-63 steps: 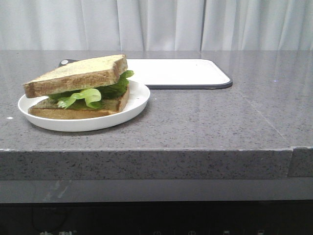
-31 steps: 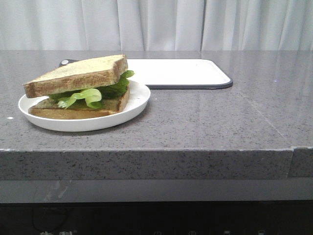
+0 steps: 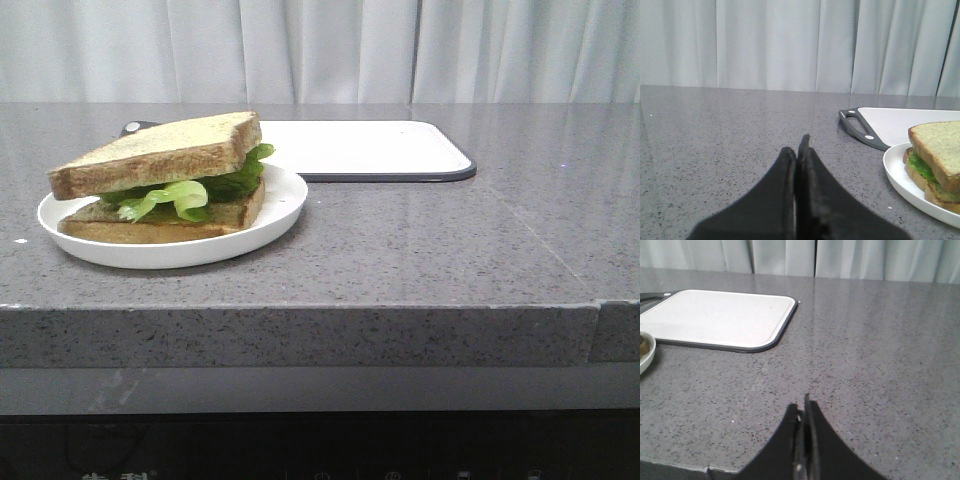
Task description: Left arm grabs bread, right arm adds lettuce
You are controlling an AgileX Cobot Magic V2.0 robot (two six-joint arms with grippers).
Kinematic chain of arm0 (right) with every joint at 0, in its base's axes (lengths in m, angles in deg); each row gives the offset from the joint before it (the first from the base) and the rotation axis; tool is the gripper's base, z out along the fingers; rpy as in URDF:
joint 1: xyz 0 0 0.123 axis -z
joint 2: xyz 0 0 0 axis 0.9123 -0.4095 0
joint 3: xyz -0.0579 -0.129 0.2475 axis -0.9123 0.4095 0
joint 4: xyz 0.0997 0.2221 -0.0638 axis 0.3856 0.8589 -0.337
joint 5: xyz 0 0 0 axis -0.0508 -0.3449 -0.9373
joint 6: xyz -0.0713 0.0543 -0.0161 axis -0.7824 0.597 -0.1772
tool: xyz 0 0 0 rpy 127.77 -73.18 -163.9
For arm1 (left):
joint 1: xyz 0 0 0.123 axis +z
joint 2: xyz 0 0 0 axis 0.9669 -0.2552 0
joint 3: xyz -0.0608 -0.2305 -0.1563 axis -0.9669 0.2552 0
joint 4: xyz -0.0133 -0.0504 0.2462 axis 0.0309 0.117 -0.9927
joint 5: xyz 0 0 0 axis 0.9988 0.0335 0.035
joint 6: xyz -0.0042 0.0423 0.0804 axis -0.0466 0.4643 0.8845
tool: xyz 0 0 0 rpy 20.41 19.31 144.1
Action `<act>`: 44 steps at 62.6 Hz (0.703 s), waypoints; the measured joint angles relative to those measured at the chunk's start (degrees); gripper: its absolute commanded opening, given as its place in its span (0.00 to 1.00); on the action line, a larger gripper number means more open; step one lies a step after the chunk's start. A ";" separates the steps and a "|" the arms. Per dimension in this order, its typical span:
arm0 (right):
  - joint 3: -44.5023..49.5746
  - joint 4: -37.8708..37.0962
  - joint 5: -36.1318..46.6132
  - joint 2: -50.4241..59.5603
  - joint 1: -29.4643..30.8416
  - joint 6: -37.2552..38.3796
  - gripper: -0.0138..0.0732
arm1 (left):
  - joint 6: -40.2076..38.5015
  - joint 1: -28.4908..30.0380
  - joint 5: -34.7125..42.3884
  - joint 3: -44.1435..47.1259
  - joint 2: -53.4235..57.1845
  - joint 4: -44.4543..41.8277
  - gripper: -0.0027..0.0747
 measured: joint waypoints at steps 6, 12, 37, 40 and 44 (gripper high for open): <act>6.62 -0.09 3.68 5.38 1.41 0.00 0.02 | 0.00 0.00 0.00 0.00 0.00 0.00 0.01; 10.96 -0.09 5.20 8.62 2.47 0.00 0.02 | 0.00 0.00 0.00 0.00 0.00 0.00 0.01; 14.29 0.37 7.91 9.54 3.86 0.00 0.02 | 0.00 0.00 0.37 0.00 0.00 0.00 0.01; 14.29 0.37 7.91 9.54 3.86 0.00 0.02 | 0.00 0.00 0.37 0.00 0.00 0.00 0.01; 14.29 0.37 7.91 9.54 3.86 0.00 0.02 | 0.00 0.00 0.37 0.00 0.00 0.00 0.01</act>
